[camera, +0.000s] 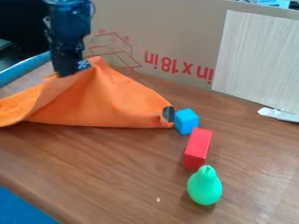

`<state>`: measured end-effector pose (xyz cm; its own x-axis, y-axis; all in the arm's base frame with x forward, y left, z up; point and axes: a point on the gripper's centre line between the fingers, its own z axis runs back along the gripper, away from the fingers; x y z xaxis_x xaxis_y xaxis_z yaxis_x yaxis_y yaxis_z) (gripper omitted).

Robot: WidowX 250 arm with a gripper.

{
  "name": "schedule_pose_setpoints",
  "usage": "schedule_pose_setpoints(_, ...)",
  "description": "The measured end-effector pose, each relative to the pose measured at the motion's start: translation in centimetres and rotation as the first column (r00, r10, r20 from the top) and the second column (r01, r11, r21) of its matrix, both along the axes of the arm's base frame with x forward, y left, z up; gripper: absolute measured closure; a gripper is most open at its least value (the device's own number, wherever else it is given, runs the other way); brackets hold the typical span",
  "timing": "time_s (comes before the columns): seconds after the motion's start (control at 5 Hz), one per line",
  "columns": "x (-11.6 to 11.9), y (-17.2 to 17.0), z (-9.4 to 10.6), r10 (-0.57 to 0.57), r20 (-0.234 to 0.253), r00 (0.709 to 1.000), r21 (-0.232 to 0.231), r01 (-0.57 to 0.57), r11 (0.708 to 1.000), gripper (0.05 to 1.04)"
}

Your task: Fold the cloth from bottom right to the top left

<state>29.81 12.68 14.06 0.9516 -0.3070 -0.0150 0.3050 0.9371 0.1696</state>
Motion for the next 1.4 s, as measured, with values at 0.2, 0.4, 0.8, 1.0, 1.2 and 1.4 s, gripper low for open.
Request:
schedule_pose_setpoints(0.2,1.2,1.7,0.2,0.078,-0.015,0.997,0.085,-0.077,0.993,1.029)
schedule_pose_setpoints(0.4,2.7,3.1,0.8,0.151,-0.003,0.989,0.14,-0.149,0.979,1.029)
schedule_pose_setpoints(0.8,5.6,5.0,1.9,0.213,-0.024,0.977,0.264,-0.199,0.944,1.029)
schedule_pose_setpoints(1.0,6.5,6.1,1.6,0.216,-0.014,0.976,0.31,-0.201,0.929,1.009)
schedule_pose_setpoints(1.2,7.0,7.0,1.6,0.269,0.016,0.963,0.367,-0.256,0.894,0.864)
schedule_pose_setpoints(1.4,7.4,7.3,2.4,0.32,0.076,0.944,0.4,-0.323,0.858,0.605)
